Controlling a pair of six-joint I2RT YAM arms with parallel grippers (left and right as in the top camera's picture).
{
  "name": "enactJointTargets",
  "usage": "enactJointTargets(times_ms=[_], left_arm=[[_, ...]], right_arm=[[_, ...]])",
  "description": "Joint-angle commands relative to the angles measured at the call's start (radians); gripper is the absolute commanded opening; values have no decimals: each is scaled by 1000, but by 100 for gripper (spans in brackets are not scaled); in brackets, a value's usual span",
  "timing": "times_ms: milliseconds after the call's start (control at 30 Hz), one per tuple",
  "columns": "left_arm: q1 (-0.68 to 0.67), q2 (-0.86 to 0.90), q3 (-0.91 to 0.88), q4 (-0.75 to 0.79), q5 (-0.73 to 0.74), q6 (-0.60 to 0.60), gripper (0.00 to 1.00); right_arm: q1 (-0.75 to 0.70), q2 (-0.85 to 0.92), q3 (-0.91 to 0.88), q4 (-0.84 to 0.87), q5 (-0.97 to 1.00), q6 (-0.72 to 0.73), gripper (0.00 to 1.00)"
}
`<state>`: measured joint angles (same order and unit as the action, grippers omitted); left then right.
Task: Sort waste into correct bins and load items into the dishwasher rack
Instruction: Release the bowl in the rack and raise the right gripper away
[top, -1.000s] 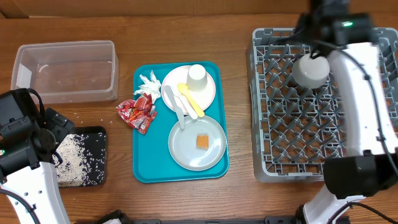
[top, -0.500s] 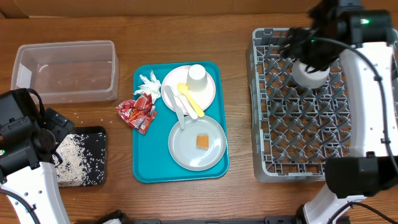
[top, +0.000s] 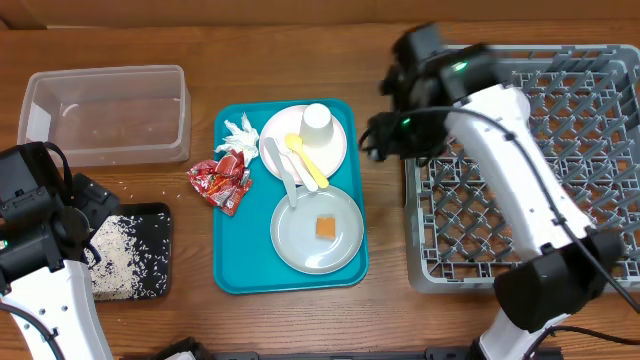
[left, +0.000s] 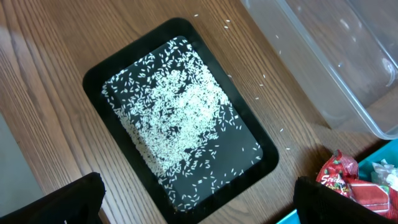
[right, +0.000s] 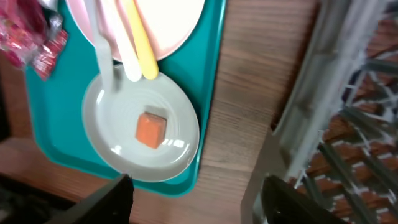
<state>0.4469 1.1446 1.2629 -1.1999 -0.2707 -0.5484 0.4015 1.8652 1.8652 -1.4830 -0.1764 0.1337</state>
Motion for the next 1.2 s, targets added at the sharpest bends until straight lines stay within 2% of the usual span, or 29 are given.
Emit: enactJointTargets(times_ms=[0,200,367,400,433,467,600,667,767,833,900,1000,1167], left_arm=[[4,-6,-2,0,-17,-13,100],[4,-6,-2,0,-17,-13,100],[4,-6,-2,0,-16,-14,100],[4,-6,-2,0,-14,-14,100],[4,-6,-2,0,10,-18,100],[4,-6,-2,0,66,-27,100],[4,-6,-2,-9,410,-35,100],[4,-6,-2,-8,462,-35,100],[4,-6,-2,3,466,-46,100],[4,-6,-2,-29,533,-50,100],[3,-6,-2,-61,640,7,100],[-17,-6,-2,-60,761,190,100],[-126,-6,-5,-116,788,308,98]], right_arm=[[51,-21,-114,77,48,-11,70],[92,-21,-277,253,52,-8,70],[92,-21,-313,307,53,-3,70],[92,-21,-312,316,53,5,73],[90,-21,-312,328,57,24,79],[85,-21,-312,339,68,49,99],[38,-21,-298,364,115,148,100],[-8,-21,-269,355,109,191,100],[-92,-23,-206,339,77,196,100],[-150,-25,-158,320,66,196,100],[-217,-25,-95,286,66,196,100],[-304,-25,-6,250,66,196,100],[-433,-25,110,231,66,196,100]])
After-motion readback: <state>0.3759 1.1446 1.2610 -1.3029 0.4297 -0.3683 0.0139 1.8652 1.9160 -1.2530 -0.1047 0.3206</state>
